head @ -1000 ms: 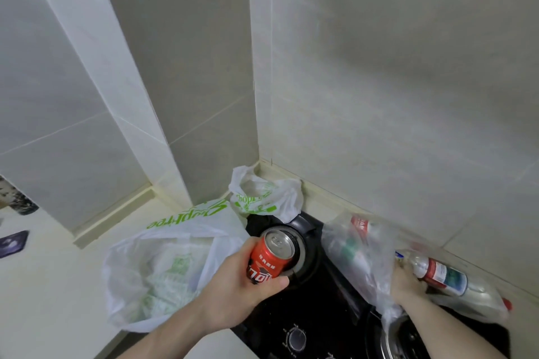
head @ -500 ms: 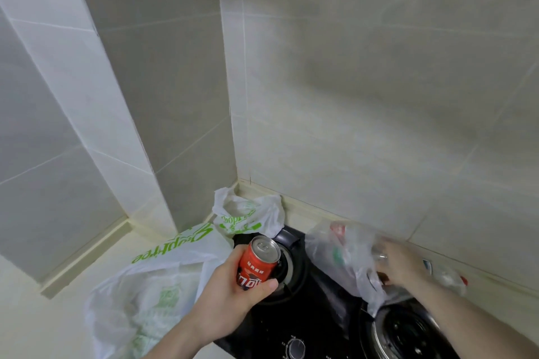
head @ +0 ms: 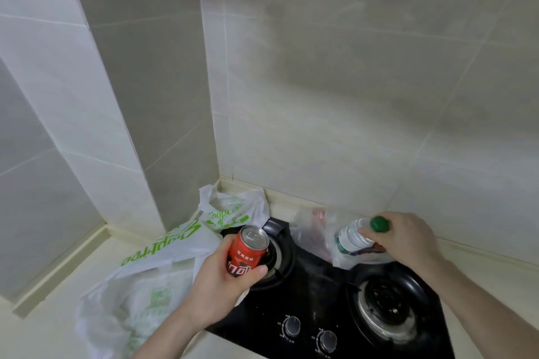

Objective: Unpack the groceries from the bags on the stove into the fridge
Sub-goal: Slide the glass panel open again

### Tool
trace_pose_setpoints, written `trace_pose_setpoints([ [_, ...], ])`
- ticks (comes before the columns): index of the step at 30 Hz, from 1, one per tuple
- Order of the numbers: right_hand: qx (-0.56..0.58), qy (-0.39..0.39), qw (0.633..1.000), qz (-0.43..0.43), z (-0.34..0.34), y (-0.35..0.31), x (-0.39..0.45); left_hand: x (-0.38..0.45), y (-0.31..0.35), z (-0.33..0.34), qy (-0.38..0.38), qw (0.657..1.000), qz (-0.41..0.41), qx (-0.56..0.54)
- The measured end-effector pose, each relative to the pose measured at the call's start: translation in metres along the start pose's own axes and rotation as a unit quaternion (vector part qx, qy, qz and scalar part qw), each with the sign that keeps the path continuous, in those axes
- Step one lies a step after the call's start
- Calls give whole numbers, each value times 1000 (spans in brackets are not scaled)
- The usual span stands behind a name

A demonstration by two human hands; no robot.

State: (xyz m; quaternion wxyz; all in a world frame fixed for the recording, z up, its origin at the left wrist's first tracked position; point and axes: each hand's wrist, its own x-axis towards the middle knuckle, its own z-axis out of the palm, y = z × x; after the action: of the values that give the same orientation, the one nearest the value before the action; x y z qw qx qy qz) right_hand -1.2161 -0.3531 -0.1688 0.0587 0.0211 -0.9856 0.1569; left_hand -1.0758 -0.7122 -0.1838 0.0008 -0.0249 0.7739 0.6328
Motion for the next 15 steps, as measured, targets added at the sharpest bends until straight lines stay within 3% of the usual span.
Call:
trace_pose_setpoints([
  [6,139,96,985,39,-28,-25,-44,-7,0,-2,-7,1000,4,4],
  [15,251,92,957,107,-9,-37,-133,-14,-1,17,-55,997,38,41],
])
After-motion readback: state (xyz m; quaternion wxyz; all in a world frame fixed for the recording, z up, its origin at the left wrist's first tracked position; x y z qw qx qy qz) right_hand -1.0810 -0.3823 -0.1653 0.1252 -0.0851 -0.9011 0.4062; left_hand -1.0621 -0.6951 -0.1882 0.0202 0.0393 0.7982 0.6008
